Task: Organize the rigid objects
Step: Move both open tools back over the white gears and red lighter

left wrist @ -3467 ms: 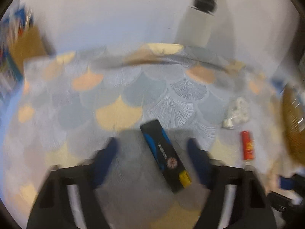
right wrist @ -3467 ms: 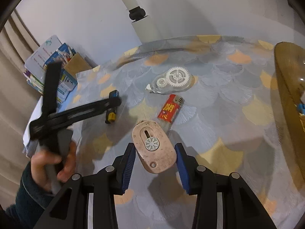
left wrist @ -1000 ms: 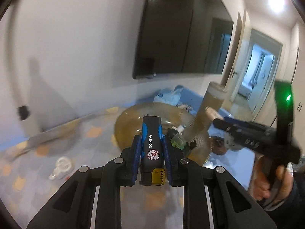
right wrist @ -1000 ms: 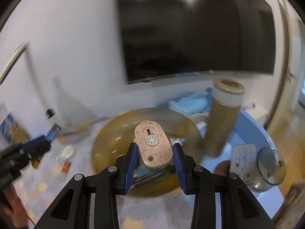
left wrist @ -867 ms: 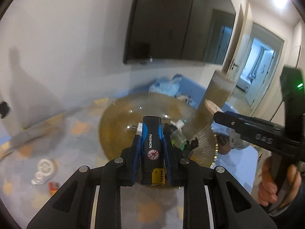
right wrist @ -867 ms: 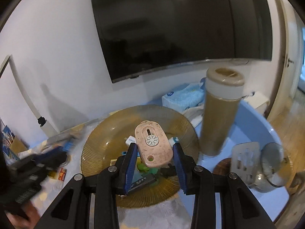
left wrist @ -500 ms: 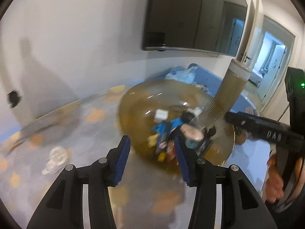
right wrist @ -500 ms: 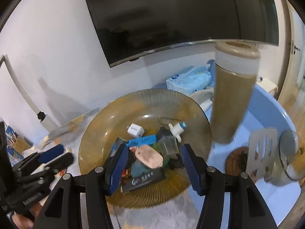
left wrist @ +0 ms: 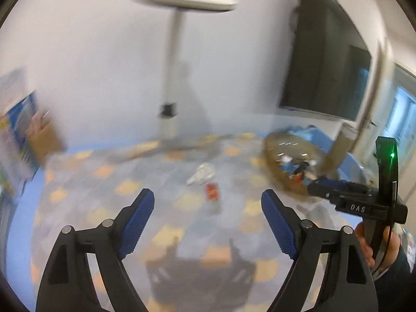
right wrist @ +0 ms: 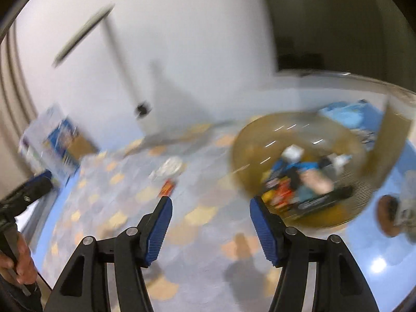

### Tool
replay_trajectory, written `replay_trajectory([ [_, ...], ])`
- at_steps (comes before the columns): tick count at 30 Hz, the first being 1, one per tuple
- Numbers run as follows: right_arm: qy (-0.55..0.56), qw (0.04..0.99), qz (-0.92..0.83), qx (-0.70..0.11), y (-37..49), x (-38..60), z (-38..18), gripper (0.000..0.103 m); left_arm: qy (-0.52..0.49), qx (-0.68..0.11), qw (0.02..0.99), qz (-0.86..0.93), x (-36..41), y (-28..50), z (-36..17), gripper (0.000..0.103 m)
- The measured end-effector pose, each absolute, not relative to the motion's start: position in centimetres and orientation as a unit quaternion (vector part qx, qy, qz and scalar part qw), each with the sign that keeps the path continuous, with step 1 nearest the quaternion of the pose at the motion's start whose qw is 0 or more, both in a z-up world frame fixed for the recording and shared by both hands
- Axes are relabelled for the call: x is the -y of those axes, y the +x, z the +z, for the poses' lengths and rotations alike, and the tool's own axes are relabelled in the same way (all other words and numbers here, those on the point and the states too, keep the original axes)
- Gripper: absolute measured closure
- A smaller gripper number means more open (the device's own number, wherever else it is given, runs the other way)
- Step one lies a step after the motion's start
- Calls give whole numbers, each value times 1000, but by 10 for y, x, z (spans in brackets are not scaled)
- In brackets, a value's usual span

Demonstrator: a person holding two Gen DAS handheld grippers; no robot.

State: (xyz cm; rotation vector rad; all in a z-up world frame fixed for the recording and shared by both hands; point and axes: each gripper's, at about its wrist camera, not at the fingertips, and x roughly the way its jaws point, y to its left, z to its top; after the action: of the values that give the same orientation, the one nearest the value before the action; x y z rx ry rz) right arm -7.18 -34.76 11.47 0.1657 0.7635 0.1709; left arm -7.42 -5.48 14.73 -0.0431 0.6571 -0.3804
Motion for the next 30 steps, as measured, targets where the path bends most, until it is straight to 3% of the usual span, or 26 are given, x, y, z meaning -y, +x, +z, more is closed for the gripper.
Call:
replay_trajectory([
  [5,86,903,115,-406,-67,299,55,43,-9,-375,921,-103,43,-73,72,20],
  [11,33,907,81,-411,-74,283,19,43,-37,-392,918,-50,22,-75,29,20],
  [21,23,892,74,-445,-66,284,1,42,-56,-422,904,-32,15,-69,20,19],
  [30,20,891,73,-448,-66,285,1,40,-5,-418,908,-30,32,-70,24,19],
])
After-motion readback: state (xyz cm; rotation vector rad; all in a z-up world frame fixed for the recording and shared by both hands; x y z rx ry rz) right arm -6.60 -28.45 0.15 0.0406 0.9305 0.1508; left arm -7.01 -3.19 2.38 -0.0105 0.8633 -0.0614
